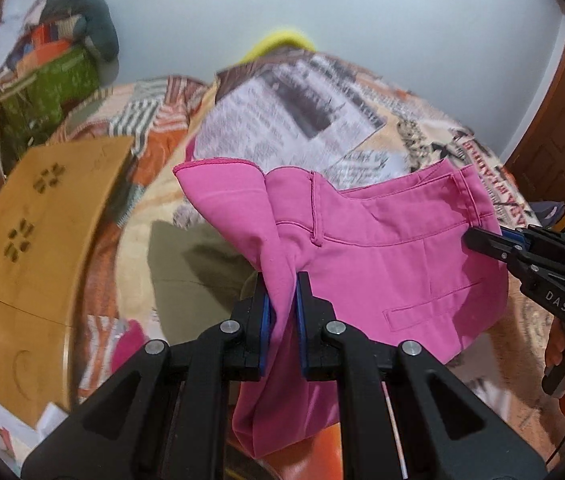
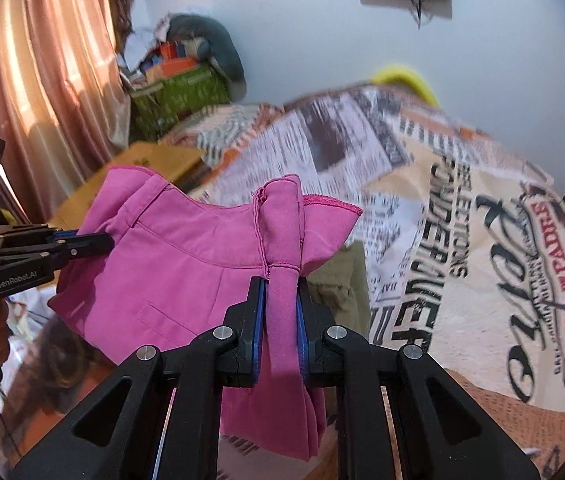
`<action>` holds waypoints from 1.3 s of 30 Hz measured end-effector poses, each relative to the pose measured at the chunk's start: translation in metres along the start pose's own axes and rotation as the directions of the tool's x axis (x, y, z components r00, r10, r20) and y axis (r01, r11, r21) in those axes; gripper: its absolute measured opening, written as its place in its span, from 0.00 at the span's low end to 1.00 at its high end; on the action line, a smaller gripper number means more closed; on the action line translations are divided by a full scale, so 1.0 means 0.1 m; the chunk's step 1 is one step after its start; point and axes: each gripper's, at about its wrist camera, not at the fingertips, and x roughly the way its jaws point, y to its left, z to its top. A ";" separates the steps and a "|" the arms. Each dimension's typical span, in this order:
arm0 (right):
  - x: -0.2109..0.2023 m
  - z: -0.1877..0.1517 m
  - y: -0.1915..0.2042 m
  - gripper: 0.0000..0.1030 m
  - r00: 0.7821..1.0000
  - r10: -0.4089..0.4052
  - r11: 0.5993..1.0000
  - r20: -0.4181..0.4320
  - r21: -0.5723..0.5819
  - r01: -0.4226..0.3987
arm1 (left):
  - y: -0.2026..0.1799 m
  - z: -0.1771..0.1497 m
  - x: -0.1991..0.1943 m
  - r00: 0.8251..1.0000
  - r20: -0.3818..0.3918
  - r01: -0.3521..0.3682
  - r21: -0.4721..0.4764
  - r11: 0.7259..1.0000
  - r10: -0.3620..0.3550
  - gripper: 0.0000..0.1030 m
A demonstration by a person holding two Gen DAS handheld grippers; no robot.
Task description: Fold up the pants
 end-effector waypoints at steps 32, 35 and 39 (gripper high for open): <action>-1.97 0.14 0.24 0.46 0.973 0.018 1.000 0.231 0.001 -0.019 | -0.72 -0.16 -2.32 0.966 0.259 -0.019 0.077 0.997 -0.002 0.27; -2.47 0.08 0.39 0.46 0.946 0.029 0.999 0.323 -0.025 -0.022 | -0.91 -0.29 -2.80 0.939 0.343 -0.018 0.096 0.995 -0.016 0.27; -3.07 -0.08 0.67 0.46 0.900 0.066 0.997 0.431 -0.063 -0.043 | -1.16 -0.58 -3.45 0.886 0.464 -0.043 0.098 0.994 -0.007 0.39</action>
